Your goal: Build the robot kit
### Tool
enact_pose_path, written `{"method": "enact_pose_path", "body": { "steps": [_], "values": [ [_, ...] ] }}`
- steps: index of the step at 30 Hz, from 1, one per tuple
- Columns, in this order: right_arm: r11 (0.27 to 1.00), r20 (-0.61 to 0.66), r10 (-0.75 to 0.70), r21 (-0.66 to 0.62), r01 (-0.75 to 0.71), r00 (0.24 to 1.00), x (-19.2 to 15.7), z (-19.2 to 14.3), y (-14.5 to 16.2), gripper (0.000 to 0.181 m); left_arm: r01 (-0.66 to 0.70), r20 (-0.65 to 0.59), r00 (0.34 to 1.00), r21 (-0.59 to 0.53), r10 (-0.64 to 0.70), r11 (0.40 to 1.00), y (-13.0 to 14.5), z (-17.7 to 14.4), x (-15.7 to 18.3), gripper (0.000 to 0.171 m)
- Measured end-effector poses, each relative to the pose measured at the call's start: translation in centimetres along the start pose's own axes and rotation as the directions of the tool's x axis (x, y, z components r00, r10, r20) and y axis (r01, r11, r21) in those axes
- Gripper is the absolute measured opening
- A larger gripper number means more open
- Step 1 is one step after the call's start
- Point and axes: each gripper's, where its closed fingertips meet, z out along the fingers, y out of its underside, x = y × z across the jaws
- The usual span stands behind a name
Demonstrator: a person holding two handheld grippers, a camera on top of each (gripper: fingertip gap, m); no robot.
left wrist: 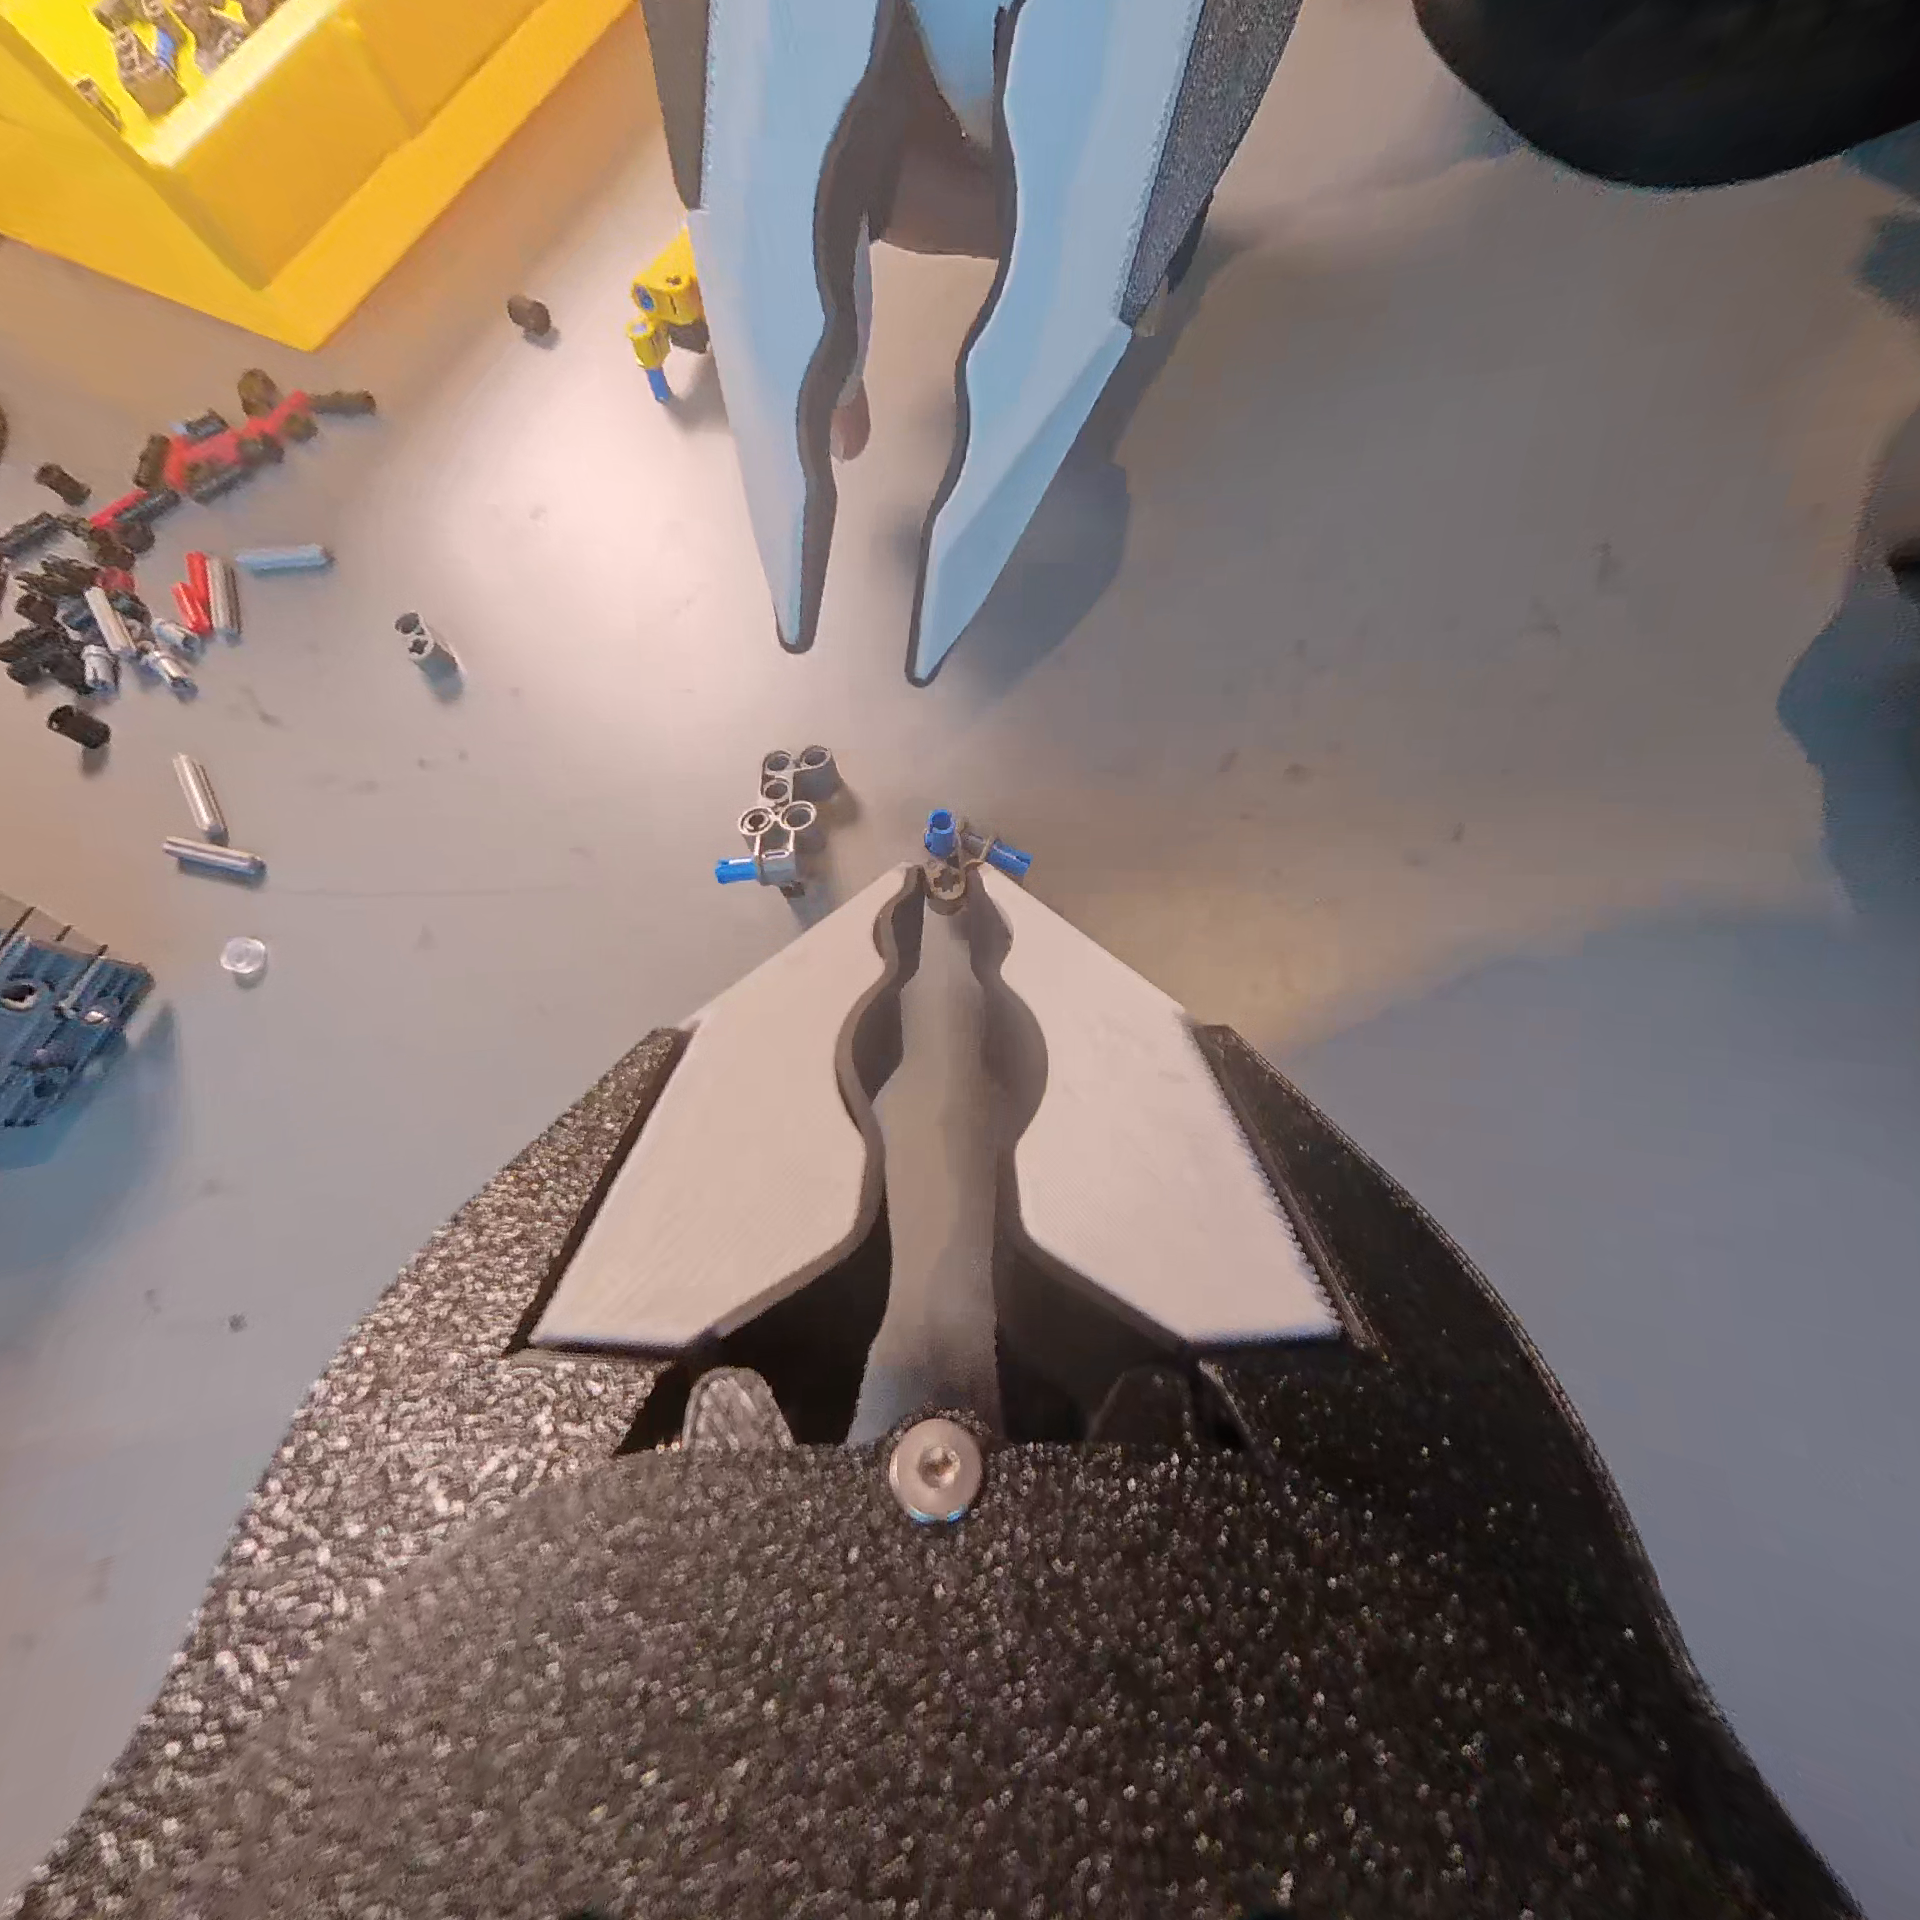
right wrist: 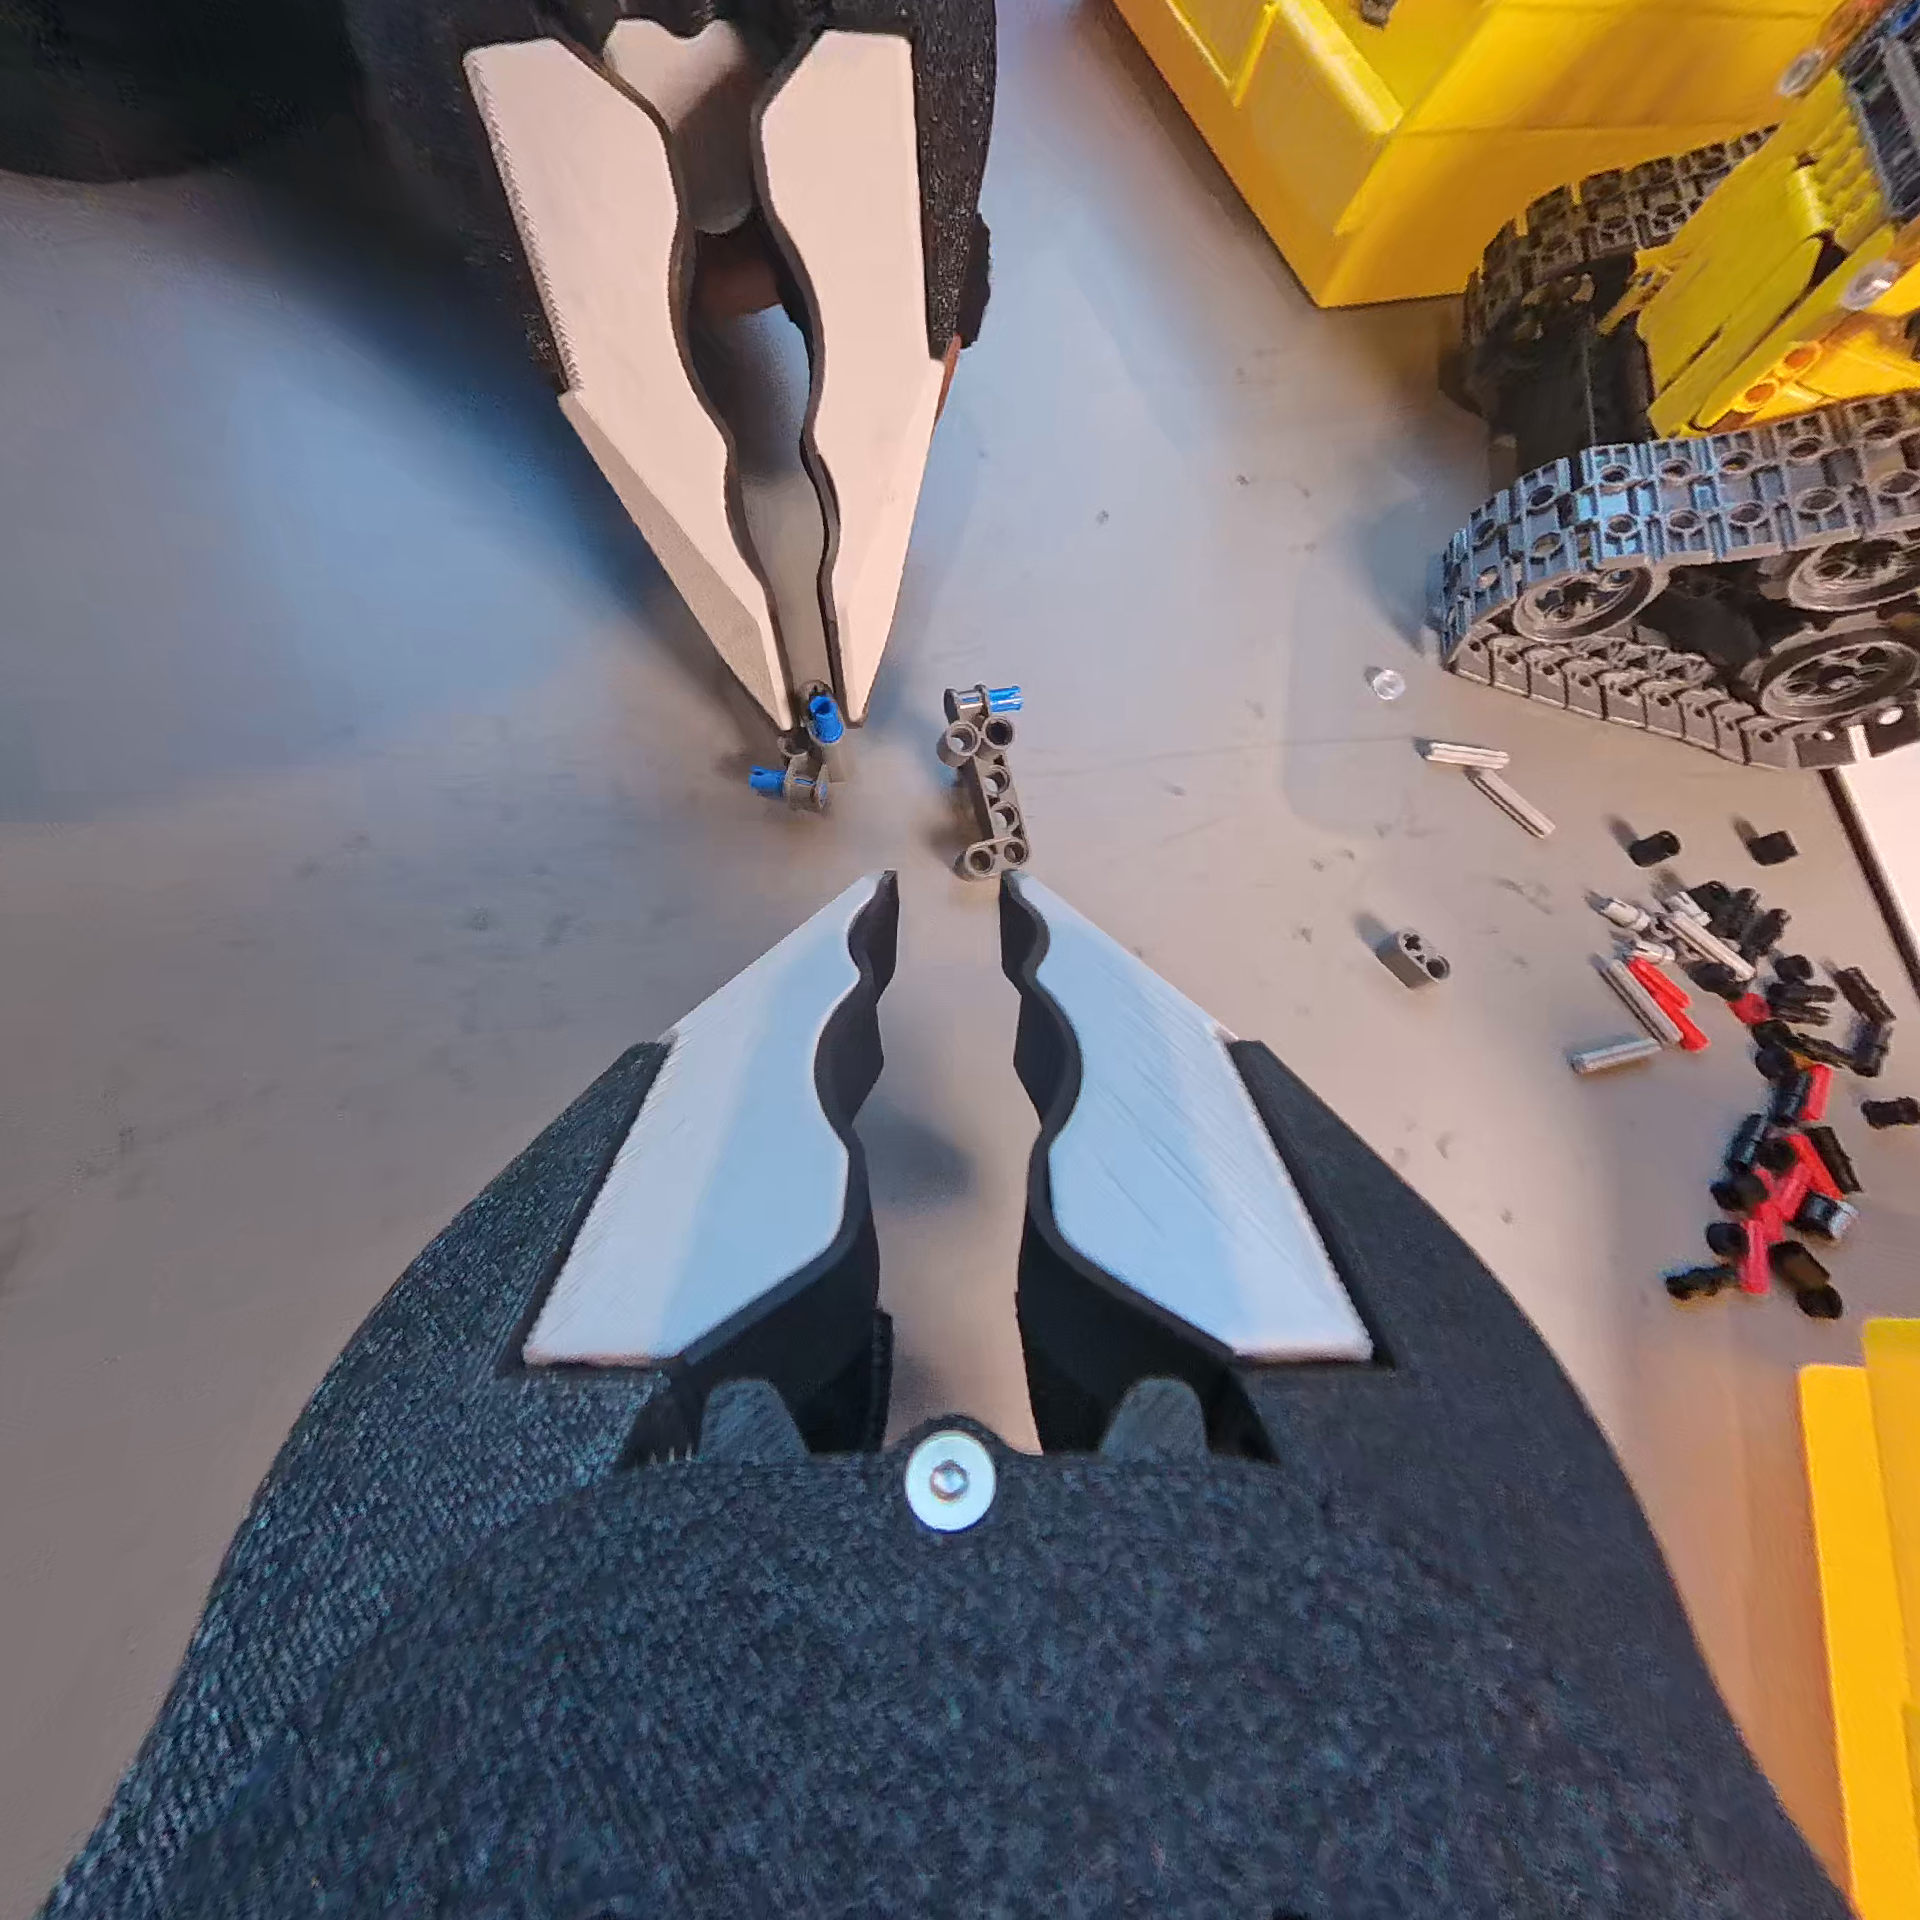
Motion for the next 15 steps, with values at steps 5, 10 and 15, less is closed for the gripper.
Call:
{"method": "enact_pose_path", "body": {
  "steps": [5,10,15],
  "values": [
    [0.999,0.007,-0.016,-0.029,0.016,1.0,0.3,1.1,0.1,0.019,0.015,0.003,1.0,-0.007,-0.015,1.0,0.2,0.0,-0.2,0.007],
    [0.998,0.041,-0.019,-0.053,0.022,0.999,0.7,2.3,-0.3,0.023,0.018,-0.007,1.0,-0.009,-0.018,1.0,0.2,-0.3,-0.1,0.009],
    [0.996,0.091,-0.006,-0.087,0.014,0.996,0.8,3.0,-0.1,0.023,0.02,-0.01,1.0,-0.01,-0.02,1.0,0.2,-0.4,-0.1,0.01]
  ]
}}
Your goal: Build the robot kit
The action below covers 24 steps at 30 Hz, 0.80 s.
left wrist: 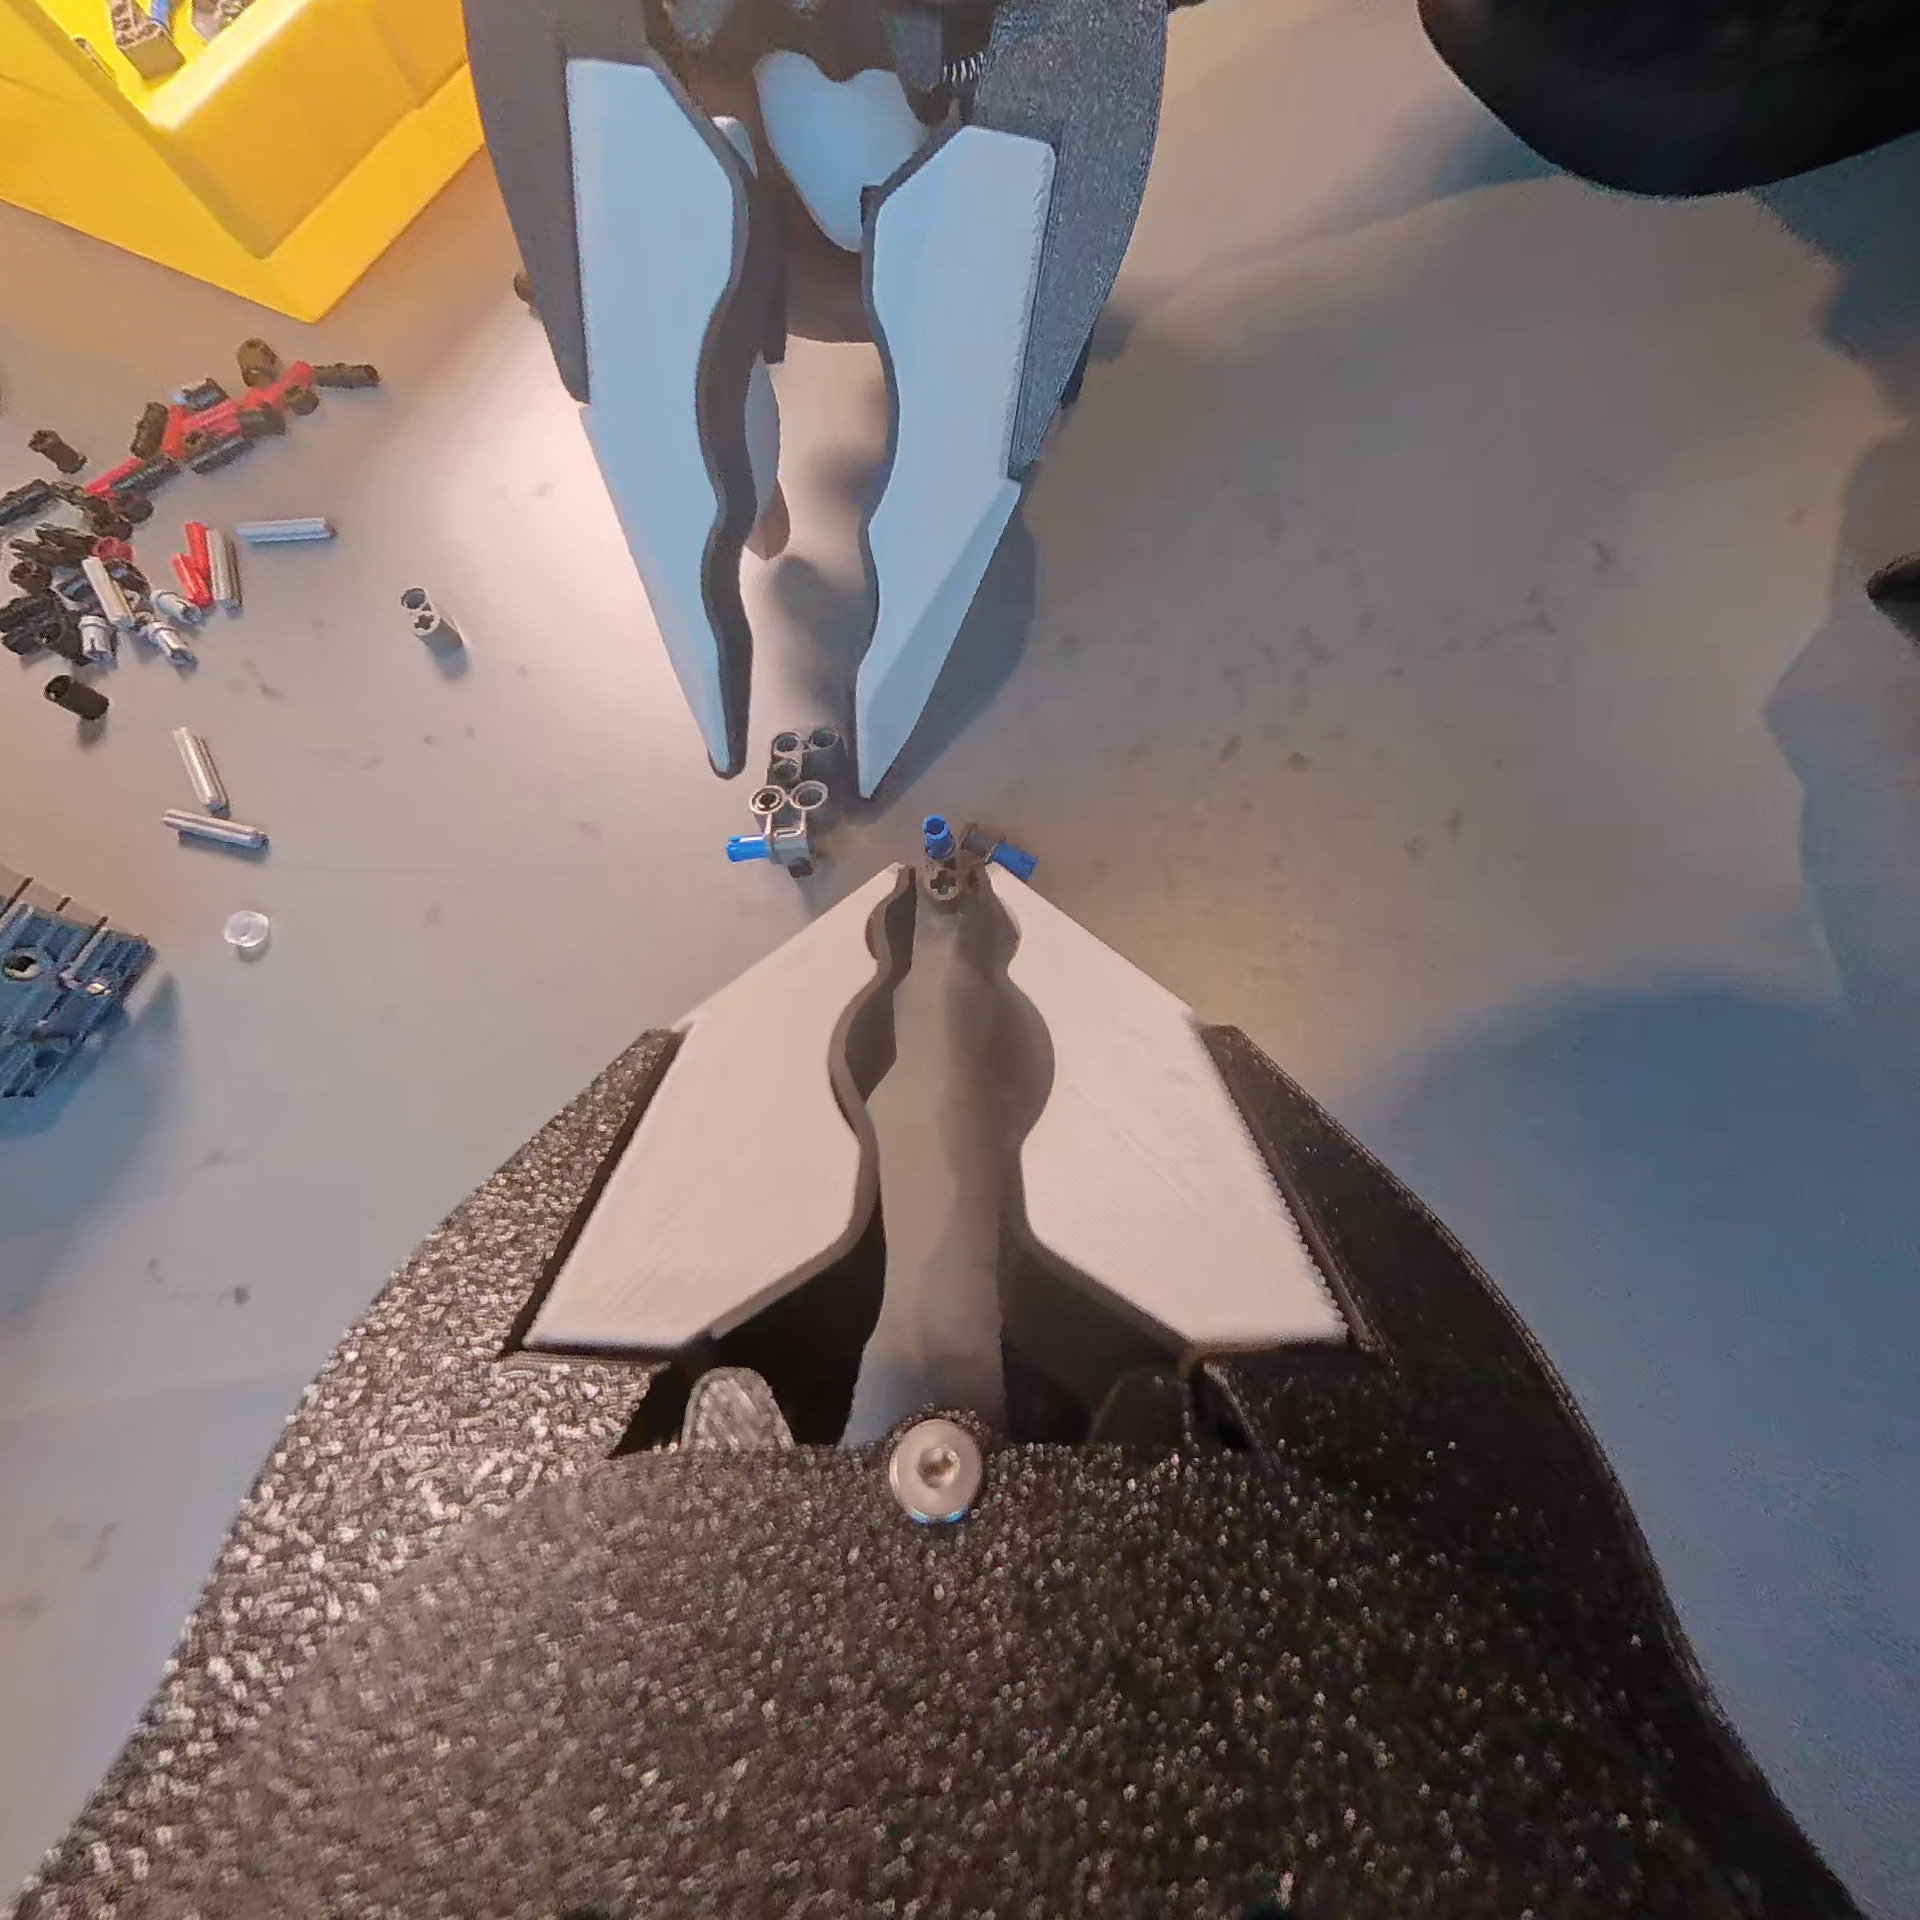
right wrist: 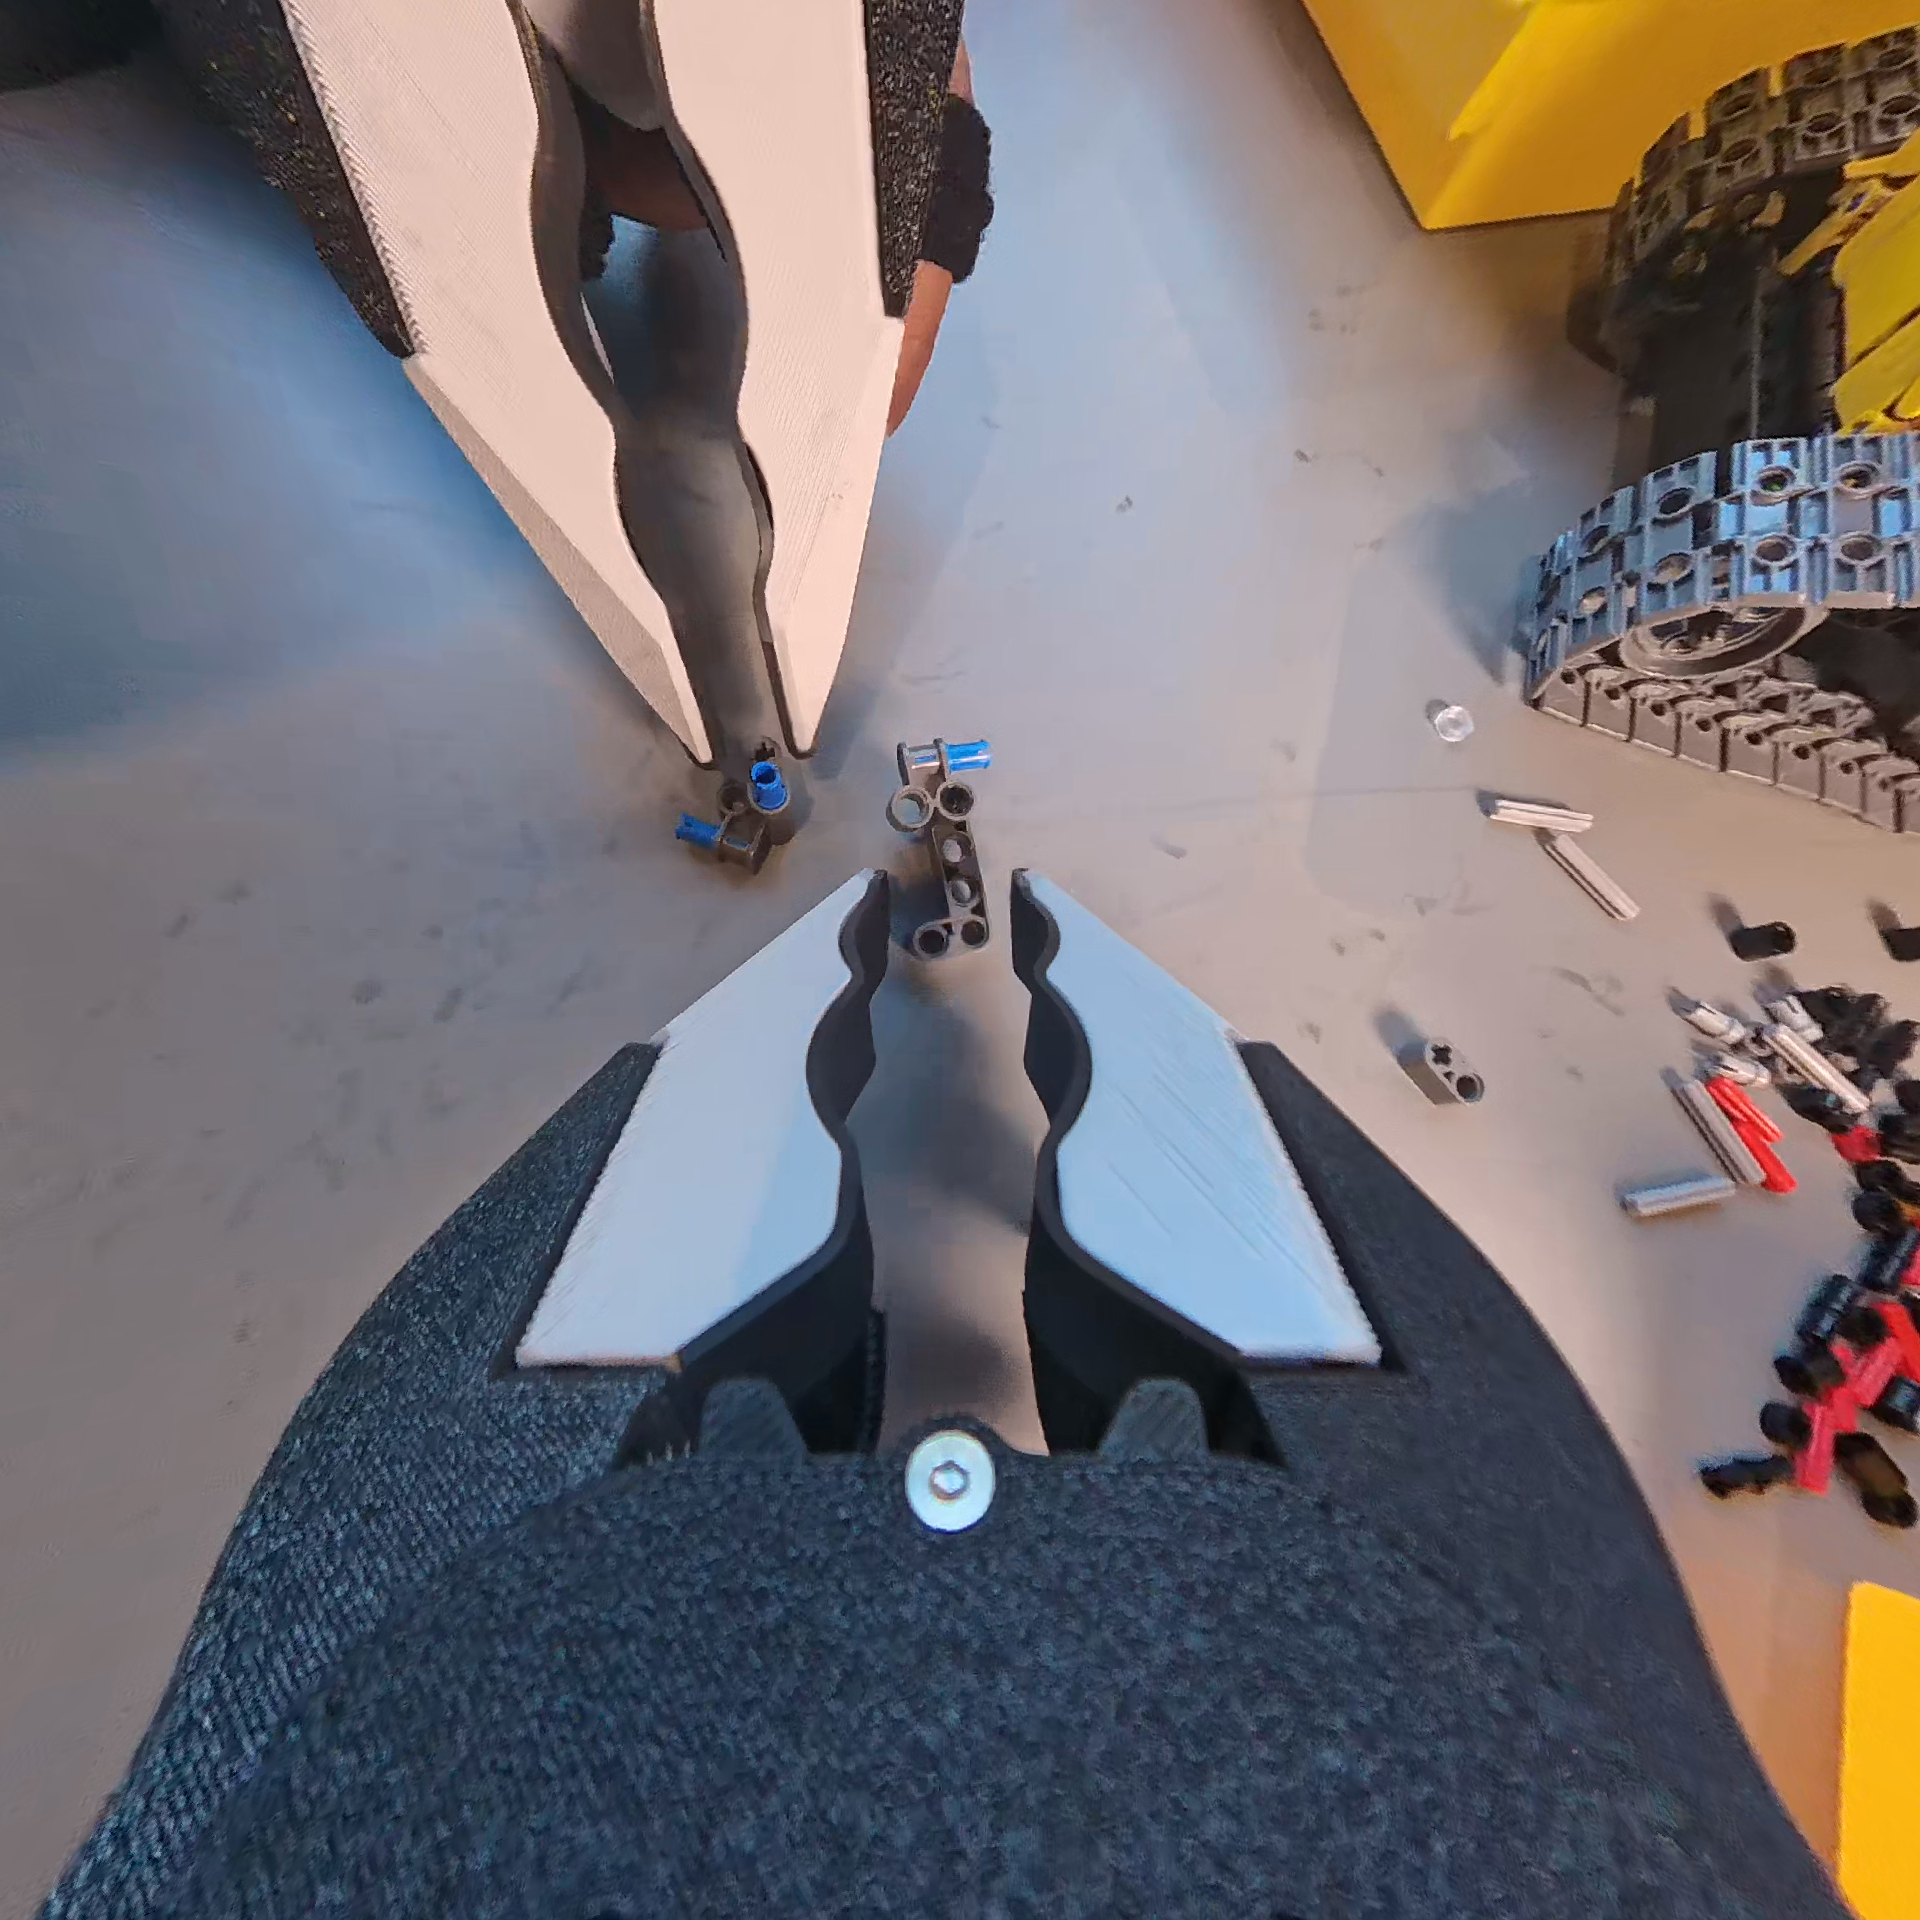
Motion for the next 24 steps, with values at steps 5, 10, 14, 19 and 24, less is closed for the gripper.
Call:
{"method": "enact_pose_path", "body": {
  "steps": [5,10,14,19,24],
  "values": [
    [1.0,0.021,-0.001,-0.013,0.002,1.0,-0.1,0.4,0.0,0.019,0.0,-0.001,1.0,-0.002,0.0,1.0,0.0,0.3,0.2,0.007],
    [1.0,0.024,-0.013,-0.02,0.013,1.0,-0.4,0.1,0.3,0.008,-0.008,0.001,1.0,0.003,0.008,1.0,-0.1,0.5,0.3,0.007],
    [1.0,0.024,-0.009,-0.021,0.009,1.0,-0.4,-0.2,0.5,0.008,-0.013,0.012,1.0,0.007,0.013,1.0,-0.2,0.6,0.2,0.007],
    [1.0,0.004,0.006,0.016,-0.006,1.0,-0.1,-1.3,0.2,0.008,-0.013,0.027,1.0,0.016,0.013,1.0,-0.4,0.8,0.1,0.007],
    [0.995,-0.002,0.005,0.103,-0.004,1.0,-0.1,-3.0,-1.2,0.008,-0.015,0.038,0.999,0.026,0.014,1.0,-0.9,1.2,0.4,0.007]
  ]
}}
